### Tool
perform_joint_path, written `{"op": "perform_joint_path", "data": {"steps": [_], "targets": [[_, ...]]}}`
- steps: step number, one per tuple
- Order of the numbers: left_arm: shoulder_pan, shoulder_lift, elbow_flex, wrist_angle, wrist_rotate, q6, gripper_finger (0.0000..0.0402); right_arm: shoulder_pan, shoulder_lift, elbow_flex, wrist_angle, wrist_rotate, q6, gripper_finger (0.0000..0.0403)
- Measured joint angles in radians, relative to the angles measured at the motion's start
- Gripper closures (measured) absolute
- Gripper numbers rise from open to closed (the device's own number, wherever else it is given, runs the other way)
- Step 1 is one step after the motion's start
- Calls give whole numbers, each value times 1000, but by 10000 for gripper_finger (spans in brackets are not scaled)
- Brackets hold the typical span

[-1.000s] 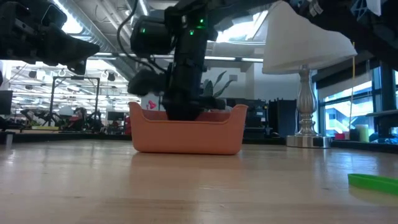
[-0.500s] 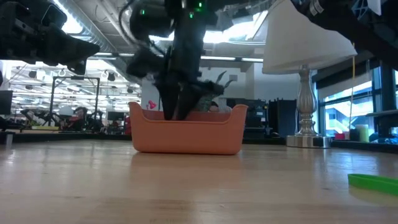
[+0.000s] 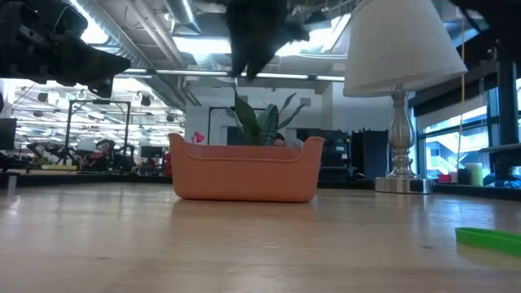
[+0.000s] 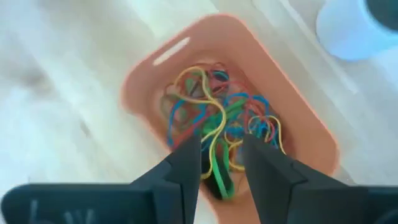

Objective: Pick and place rubber bands into bin
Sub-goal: Put the green rubber band into the orange bin

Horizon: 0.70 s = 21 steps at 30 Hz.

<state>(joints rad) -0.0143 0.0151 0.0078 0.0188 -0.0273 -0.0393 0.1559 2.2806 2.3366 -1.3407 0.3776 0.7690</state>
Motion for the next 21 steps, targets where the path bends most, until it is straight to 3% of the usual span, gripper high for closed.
{"op": "perform_joint_path", "data": {"steps": [6,15,21], "targets": [[0,0,0,0,-6,0,398,137,-56,0,-65,24,-8,282],[0,0,0,-1,-6,0,398,346,-72,-6,-225,5,185,282],[0,0,0,-1,-6,0,398,461,-72,-25,-212,2,263,282]]}}
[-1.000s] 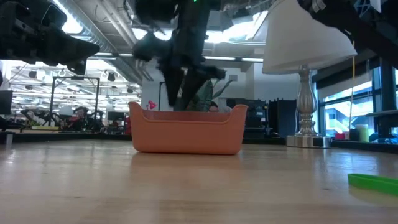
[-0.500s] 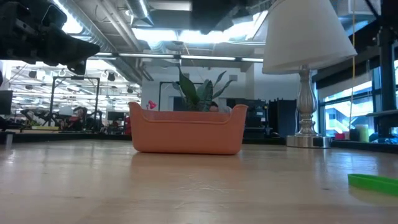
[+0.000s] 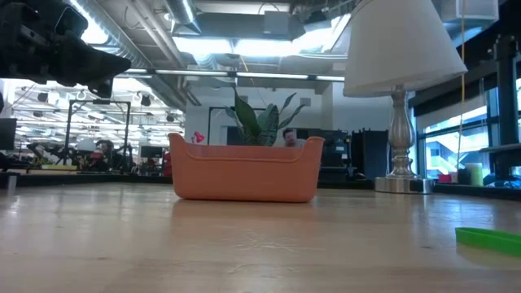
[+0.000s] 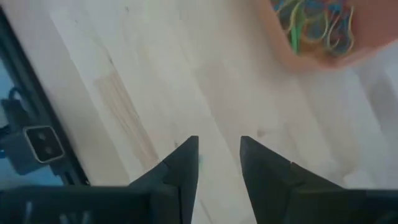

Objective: Pick and place rubber bands into bin
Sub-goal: Put the green rubber band into the orange bin

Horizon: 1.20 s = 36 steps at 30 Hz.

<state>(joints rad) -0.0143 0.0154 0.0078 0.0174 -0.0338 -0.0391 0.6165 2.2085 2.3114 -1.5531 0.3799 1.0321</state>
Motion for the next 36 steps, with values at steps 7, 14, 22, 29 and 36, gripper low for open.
{"op": "perform_joint_path", "data": {"steps": [7,14,22,29,36], "targets": [[0,0,0,1,0,0,398,66,-36,-204,185,-64,59,282],[0,0,0,1,0,0,398,87,-129,-515,439,-112,167,282],[0,0,0,1,0,0,398,96,-145,-794,726,-240,327,282],[0,0,0,0,0,0,398,93,-146,-906,786,-258,435,285],[0,0,0,0,0,0,398,69,-152,-945,834,-305,467,372]]}}
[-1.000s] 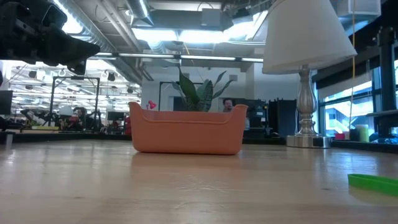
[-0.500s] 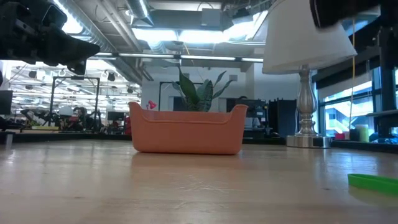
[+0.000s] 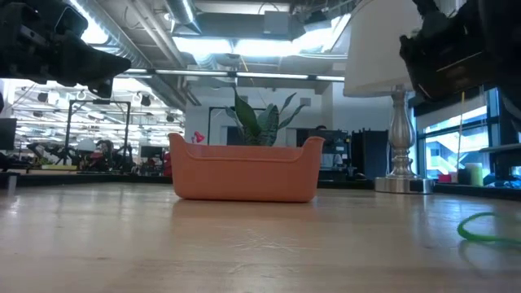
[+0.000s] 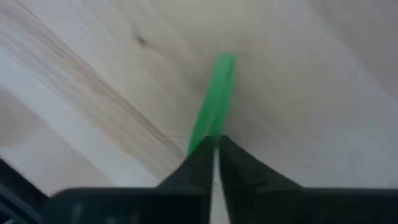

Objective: Pick and place rubber bands into bin
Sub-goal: Put the green rubber band into the orange bin

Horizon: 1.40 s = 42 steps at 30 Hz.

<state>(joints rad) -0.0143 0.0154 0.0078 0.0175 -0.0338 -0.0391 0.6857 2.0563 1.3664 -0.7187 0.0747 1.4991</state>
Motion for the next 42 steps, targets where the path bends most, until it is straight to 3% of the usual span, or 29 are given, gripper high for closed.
{"op": "perform_joint_path", "data": {"steps": [2,8,14,17,21,27,33,42], "targets": [[0,0,0,0,0,0,398,-5,2,12,-3,2,19,392],[0,0,0,0,0,0,398,-27,15,146,-89,47,11,399],[0,0,0,-1,0,0,398,-87,11,364,-162,78,-325,400],[0,0,0,3,0,0,398,-140,10,480,-211,100,-402,400],[0,-1,0,0,0,0,398,-201,10,587,-343,109,-406,401],[0,-1,0,0,0,0,398,-180,18,597,-474,110,-303,398],[0,-1,0,0,0,0,398,-122,84,596,-531,108,-170,363],[0,-1,0,0,0,0,398,-94,230,596,-524,11,-82,258]]}}
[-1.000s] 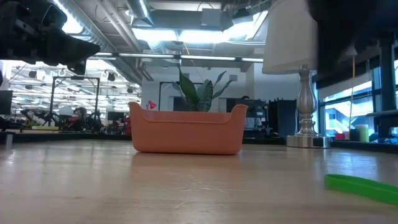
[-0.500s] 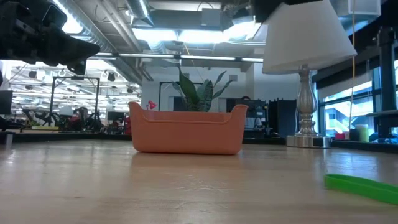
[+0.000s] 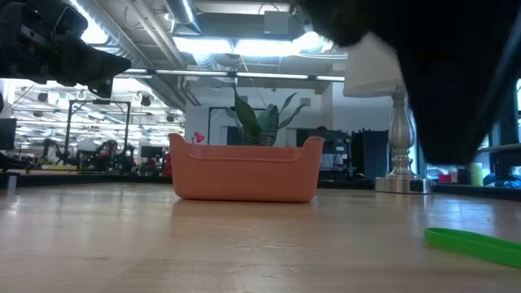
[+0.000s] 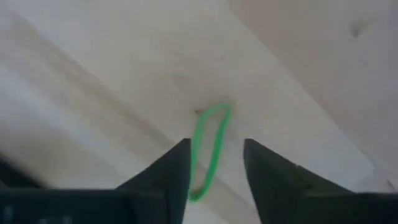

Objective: Pick and place rubber bands into bin
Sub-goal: Put the green rubber band into the orange bin

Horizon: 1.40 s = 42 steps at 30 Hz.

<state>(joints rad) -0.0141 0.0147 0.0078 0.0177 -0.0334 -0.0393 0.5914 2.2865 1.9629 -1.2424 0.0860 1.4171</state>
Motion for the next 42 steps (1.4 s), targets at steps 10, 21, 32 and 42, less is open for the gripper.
{"op": "perform_joint_path", "data": {"steps": [10,21,32,42], "targets": [[0,0,0,1,0,0,398,-3,85,-58,79,-29,-43,197],[0,0,0,1,0,0,398,-25,41,-95,143,-60,-188,387],[0,0,0,-1,0,0,398,-210,-152,146,6,183,-518,400],[0,0,0,1,0,0,398,-489,-84,235,97,53,-873,401]]}}
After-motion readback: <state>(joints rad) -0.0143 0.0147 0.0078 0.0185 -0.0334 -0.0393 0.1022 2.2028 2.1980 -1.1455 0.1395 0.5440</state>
